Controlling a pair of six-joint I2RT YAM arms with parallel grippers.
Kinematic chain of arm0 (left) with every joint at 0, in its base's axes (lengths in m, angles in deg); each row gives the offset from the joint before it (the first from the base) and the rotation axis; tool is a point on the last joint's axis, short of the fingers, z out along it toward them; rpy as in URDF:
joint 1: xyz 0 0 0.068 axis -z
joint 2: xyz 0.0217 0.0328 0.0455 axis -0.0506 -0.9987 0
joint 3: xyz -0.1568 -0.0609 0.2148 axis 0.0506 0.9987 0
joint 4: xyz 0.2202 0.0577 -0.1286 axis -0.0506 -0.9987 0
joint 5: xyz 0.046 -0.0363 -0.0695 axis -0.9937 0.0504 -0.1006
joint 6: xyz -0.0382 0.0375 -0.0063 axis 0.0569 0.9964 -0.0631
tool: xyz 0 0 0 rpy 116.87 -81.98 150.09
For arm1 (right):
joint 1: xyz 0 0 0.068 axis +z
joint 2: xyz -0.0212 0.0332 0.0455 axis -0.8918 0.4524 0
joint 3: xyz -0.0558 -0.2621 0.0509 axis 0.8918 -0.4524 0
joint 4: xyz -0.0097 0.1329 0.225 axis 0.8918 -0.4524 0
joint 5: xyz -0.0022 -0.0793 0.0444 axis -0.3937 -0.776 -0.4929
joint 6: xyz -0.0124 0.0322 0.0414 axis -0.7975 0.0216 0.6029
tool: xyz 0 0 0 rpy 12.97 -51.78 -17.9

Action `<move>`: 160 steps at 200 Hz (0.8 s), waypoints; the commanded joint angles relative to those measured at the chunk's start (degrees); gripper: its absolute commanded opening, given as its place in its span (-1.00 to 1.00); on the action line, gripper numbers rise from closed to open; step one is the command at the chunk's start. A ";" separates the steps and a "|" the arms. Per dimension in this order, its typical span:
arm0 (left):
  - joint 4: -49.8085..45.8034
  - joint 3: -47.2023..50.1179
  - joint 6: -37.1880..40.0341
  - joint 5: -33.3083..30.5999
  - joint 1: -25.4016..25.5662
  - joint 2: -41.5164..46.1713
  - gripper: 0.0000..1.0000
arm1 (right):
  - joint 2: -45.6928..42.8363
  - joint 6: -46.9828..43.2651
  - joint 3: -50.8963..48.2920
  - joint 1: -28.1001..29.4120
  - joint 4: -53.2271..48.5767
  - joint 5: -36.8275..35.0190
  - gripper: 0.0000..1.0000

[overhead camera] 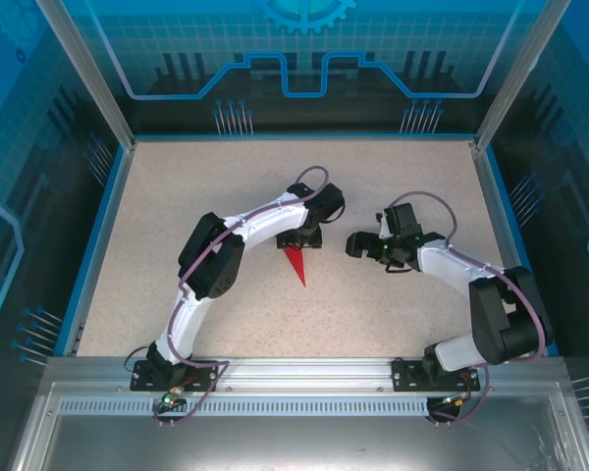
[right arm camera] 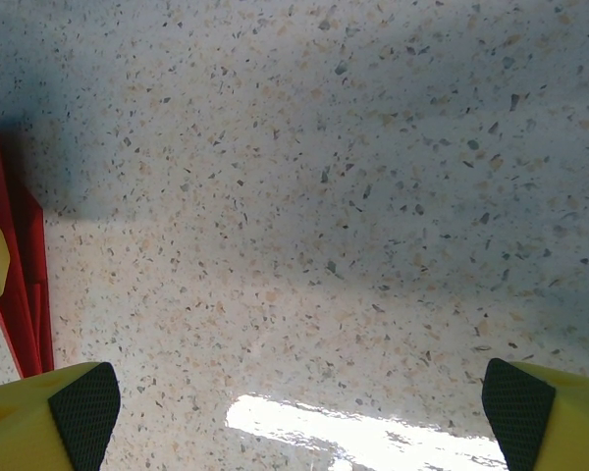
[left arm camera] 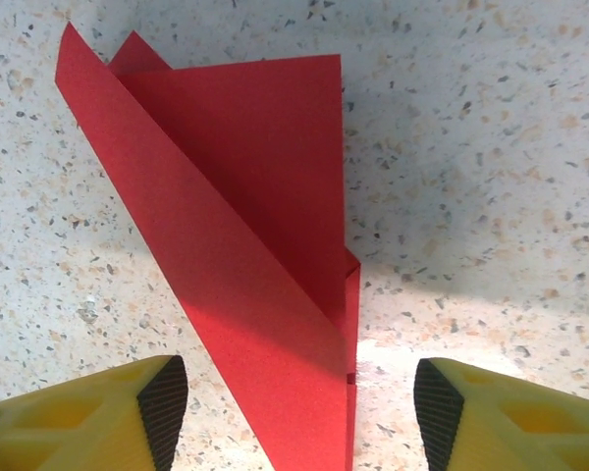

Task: Fold a paper plane with a square sheet of paper (pick it up from the middle)
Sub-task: Turn over a paper plane at the center of the table.

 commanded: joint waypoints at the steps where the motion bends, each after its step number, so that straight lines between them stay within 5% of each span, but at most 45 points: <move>1: -4.41 -1.79 0.91 -1.81 0.18 -1.94 0.25 | -0.30 -0.33 -0.71 -0.93 0.57 0.85 0.98; 108: -5.94 -1.61 -1.27 -5.87 0.13 0.50 -0.33 | -0.21 -0.35 -0.50 -0.88 0.23 0.97 0.96; 160: -3.81 0.92 -2.32 -5.79 -0.45 1.93 -0.95 | -0.63 -0.89 -0.36 -1.18 -0.07 1.10 0.96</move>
